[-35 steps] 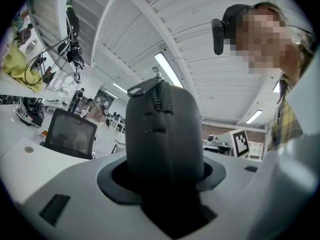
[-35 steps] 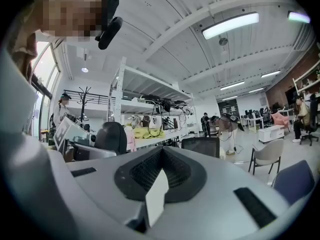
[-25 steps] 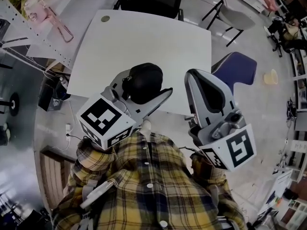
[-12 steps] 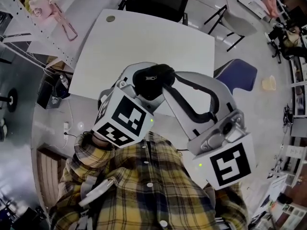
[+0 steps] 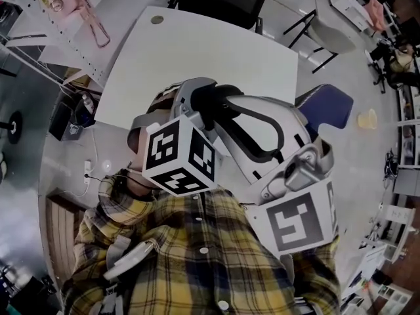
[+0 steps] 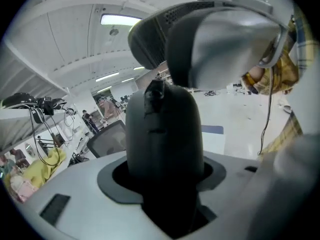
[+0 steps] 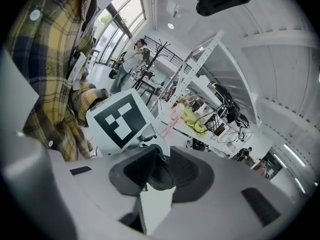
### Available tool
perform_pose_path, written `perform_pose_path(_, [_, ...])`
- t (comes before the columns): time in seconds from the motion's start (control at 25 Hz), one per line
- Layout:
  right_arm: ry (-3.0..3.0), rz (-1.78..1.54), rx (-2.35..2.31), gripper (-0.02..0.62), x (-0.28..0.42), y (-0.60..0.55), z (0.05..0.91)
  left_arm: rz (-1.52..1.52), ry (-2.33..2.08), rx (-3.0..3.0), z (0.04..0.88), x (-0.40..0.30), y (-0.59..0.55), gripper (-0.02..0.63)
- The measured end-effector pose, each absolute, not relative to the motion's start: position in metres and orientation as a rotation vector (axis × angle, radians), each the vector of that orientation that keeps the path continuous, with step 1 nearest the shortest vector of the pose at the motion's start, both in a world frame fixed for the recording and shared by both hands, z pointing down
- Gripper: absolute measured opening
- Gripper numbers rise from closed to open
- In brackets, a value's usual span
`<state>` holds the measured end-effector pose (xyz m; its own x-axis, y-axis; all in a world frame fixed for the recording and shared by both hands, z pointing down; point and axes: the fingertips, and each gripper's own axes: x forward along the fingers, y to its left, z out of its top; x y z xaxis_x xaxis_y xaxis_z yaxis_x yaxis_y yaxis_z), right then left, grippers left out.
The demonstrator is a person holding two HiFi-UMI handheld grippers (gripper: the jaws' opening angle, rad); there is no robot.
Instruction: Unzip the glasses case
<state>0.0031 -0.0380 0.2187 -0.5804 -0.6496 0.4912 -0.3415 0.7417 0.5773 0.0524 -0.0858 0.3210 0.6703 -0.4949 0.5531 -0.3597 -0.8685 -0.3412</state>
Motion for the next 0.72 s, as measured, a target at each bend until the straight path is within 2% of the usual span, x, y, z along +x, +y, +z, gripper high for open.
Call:
perform_pose_path(0.4, [-2.103,-0.573,0.725,0.08,0.007,-0.044,0.236,-1.142,0.74,-2.535,0.332,0.046,-0.096,0.259])
perform_pose_path(0.72, [-2.125,-0.554,0.756,0.08,0.011,-0.044,0.233,-1.129,0.753,-2.551,0.332,0.046,-0.099,0.259])
